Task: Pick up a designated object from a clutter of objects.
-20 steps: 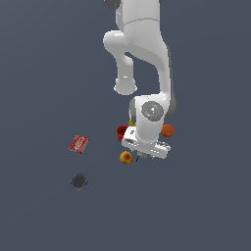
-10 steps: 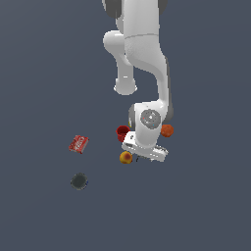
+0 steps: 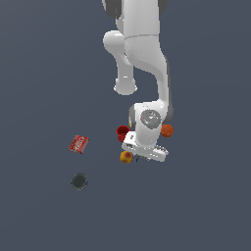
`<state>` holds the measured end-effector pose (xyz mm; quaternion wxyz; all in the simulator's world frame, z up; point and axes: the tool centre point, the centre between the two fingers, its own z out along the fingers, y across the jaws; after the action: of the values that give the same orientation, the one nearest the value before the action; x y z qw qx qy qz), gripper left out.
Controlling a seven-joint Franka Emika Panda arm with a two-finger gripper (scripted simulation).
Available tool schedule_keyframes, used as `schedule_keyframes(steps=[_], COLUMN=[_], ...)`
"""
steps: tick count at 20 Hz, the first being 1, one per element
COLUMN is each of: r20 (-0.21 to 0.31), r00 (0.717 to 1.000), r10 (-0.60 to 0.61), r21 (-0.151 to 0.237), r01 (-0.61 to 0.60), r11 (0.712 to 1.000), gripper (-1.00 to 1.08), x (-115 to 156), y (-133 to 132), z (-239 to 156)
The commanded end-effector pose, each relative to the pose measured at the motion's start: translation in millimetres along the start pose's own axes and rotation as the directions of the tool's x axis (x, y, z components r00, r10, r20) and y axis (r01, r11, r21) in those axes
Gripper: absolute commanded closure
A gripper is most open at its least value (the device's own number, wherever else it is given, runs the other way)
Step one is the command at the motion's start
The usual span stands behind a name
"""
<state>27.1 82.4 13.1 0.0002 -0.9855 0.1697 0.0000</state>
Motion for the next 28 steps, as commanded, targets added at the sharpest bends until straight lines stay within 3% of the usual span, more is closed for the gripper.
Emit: schedule_keyframes(steps=[1, 14, 28], r20=[0.000, 0.000, 0.000], r00=[1.000, 1.000, 1.000], r10=[0.000, 0.000, 0.000], r21=[0.000, 0.000, 0.001], r01=[0.000, 0.000, 0.000], r11=[1.000, 1.000, 1.000], gripper=[1.08, 1.08, 1.08], x=[0.0, -6.3, -25.1], y=[0.0, 23.1, 93.4], z=[0.1, -32.5, -133.0])
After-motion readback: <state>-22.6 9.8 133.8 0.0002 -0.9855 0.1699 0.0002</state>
